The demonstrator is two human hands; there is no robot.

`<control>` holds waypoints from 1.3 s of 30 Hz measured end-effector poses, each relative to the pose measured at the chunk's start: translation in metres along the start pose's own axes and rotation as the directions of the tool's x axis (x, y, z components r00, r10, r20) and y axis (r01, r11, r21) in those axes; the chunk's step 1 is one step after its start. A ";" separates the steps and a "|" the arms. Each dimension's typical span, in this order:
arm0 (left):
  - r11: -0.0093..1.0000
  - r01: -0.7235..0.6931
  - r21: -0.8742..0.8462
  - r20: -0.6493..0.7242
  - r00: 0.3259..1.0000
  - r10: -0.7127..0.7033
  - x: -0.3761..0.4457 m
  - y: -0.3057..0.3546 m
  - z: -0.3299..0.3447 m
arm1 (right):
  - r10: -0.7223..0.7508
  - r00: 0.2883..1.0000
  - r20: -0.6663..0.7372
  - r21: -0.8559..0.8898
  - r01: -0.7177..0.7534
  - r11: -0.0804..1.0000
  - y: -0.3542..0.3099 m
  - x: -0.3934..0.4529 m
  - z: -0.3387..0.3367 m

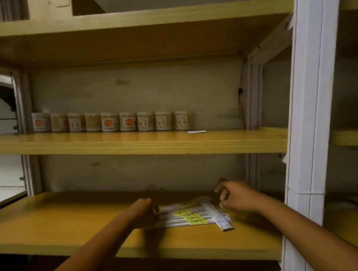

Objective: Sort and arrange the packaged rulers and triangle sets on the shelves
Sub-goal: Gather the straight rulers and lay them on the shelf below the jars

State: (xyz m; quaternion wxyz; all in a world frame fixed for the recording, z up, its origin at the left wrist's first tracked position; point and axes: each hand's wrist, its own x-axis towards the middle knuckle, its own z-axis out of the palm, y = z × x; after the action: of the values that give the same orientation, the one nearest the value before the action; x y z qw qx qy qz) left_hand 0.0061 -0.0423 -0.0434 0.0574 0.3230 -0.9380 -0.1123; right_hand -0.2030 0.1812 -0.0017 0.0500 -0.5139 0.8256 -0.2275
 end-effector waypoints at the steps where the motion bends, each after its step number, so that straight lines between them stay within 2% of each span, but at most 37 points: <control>1: 1.000 0.015 -0.010 0.033 0.999 -0.014 0.007 -0.006 0.002 | 0.011 1.000 -0.003 -0.004 -0.011 1.000 0.000 0.002 -0.001; 4: 0.997 0.056 -0.048 0.069 0.996 -0.053 0.022 -0.019 0.004 | 0.032 0.999 -0.034 -0.011 -0.033 0.999 0.001 0.007 -0.005; 7: 0.997 -0.061 -0.046 0.058 0.996 0.064 0.030 -0.024 -0.002 | 0.040 0.997 -0.059 -0.058 -0.043 0.997 -0.003 0.008 -0.010; 9: 0.998 -0.060 -0.030 0.198 0.978 0.064 0.029 -0.026 -0.009 | 0.049 0.997 -0.063 -0.078 -0.054 0.995 -0.004 0.009 -0.010; 10: 0.995 -0.005 -0.095 0.244 0.969 0.028 0.030 -0.026 -0.010 | 0.053 0.996 -0.071 -0.083 -0.059 0.995 -0.004 0.010 -0.010; 11: 0.991 0.029 -0.129 0.263 0.965 0.006 0.031 -0.028 -0.012 | 0.054 0.995 -0.081 -0.087 -0.062 0.994 -0.005 0.012 -0.011; 14: 0.994 -0.003 -0.108 0.273 0.961 0.032 0.024 -0.033 -0.022 | 0.055 0.994 -0.091 -0.085 -0.063 0.994 -0.008 0.015 -0.009; 17: 0.981 0.017 -0.195 0.215 0.976 0.026 0.017 -0.042 -0.035 | 0.046 0.996 -0.073 -0.058 -0.051 0.997 -0.014 0.020 -0.001; 21: 0.942 0.061 -0.329 0.068 0.997 -0.041 0.009 -0.066 -0.046 | 0.039 0.998 -0.041 -0.017 -0.040 0.999 -0.026 0.034 0.018; 26: 0.908 0.052 -0.417 -0.092 0.991 -0.099 -0.010 -0.097 -0.060 | 0.010 1.000 0.003 -0.009 -0.010 1.000 -0.048 0.055 0.045; 31: 0.866 0.003 -0.501 -0.201 0.972 -0.119 -0.025 -0.118 -0.070 | -0.023 0.995 0.100 -0.107 0.033 0.994 -0.064 0.084 0.077; 37: 0.833 -0.052 -0.550 -0.246 0.964 -0.103 -0.036 -0.135 -0.076 | 0.005 0.975 0.222 -0.411 0.089 0.907 -0.070 0.110 0.080; 39: 0.828 -0.056 -0.558 -0.258 0.960 -0.109 -0.037 -0.139 -0.077 | 0.022 0.975 0.223 -0.505 0.096 0.858 -0.069 0.114 0.079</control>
State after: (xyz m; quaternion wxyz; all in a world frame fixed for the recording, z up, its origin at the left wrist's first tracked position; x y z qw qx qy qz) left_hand 0.1313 -0.1398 -0.0051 0.2791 0.3174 -0.8415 -0.3364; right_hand -0.1742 0.0307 -0.0257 -0.0017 -0.5465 0.8355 0.0578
